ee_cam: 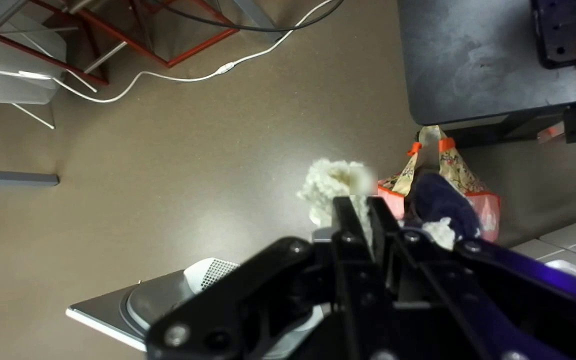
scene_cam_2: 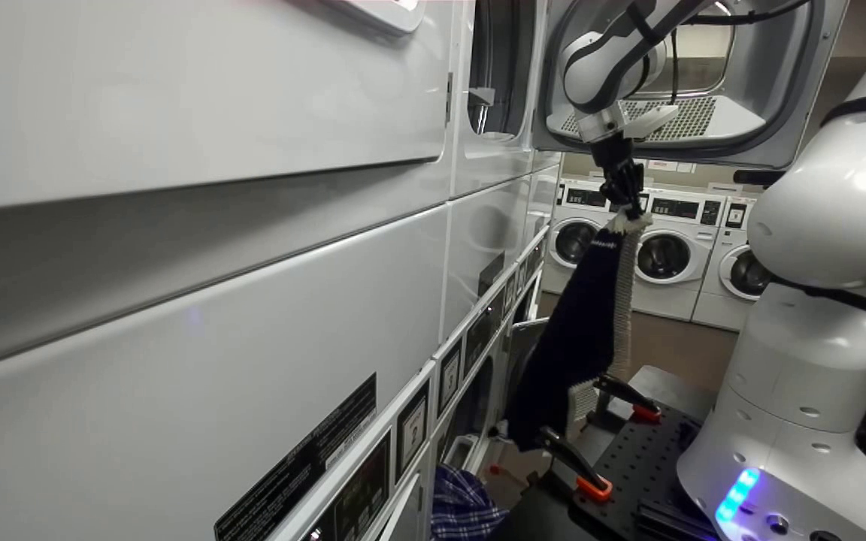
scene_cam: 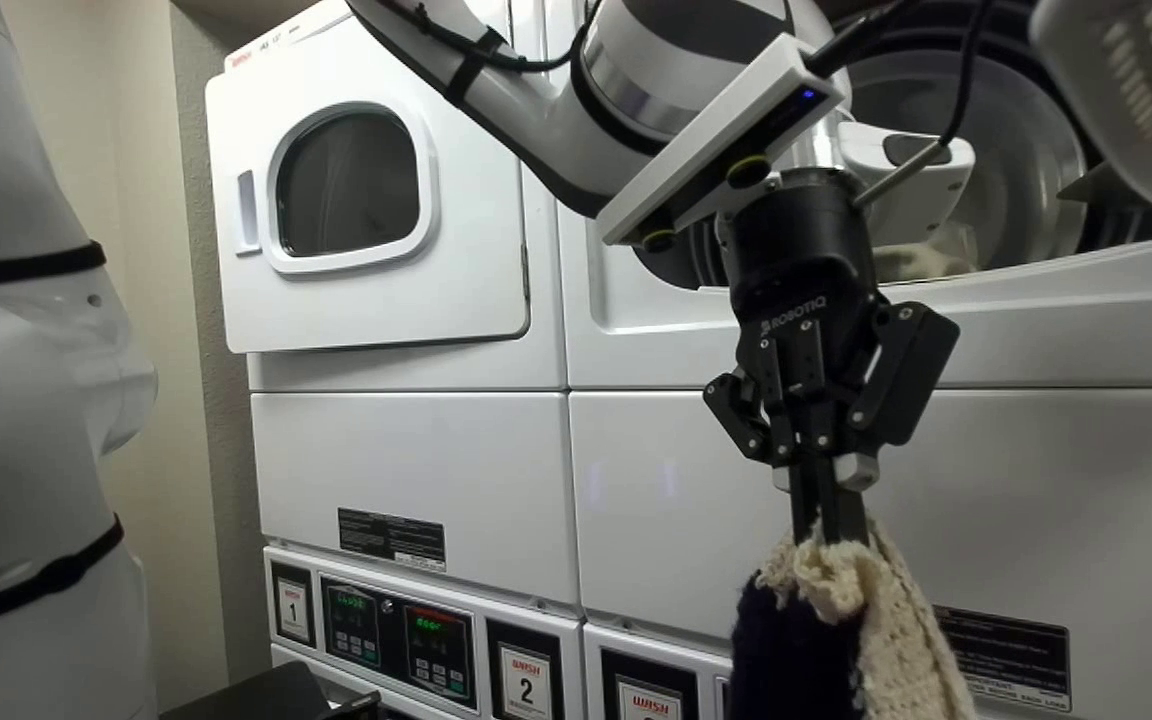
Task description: Remove a cloth from the washing machine
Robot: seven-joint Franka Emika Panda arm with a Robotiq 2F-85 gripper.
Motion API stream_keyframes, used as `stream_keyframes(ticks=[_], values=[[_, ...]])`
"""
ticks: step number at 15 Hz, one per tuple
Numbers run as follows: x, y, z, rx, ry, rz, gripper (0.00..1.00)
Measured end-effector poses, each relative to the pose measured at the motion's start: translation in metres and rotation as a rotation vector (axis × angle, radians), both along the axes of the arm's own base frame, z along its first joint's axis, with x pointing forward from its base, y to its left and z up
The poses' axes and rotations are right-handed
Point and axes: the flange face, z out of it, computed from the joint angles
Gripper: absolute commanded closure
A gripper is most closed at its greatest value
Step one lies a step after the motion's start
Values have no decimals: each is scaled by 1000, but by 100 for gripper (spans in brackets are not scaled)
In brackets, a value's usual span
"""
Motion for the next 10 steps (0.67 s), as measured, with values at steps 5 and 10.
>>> stream_keyframes(ticks=[5, 10], values=[[1, 7, -1, 28, -59, -7, 94], [5, 20, -3, 80, -168, -19, 94]])
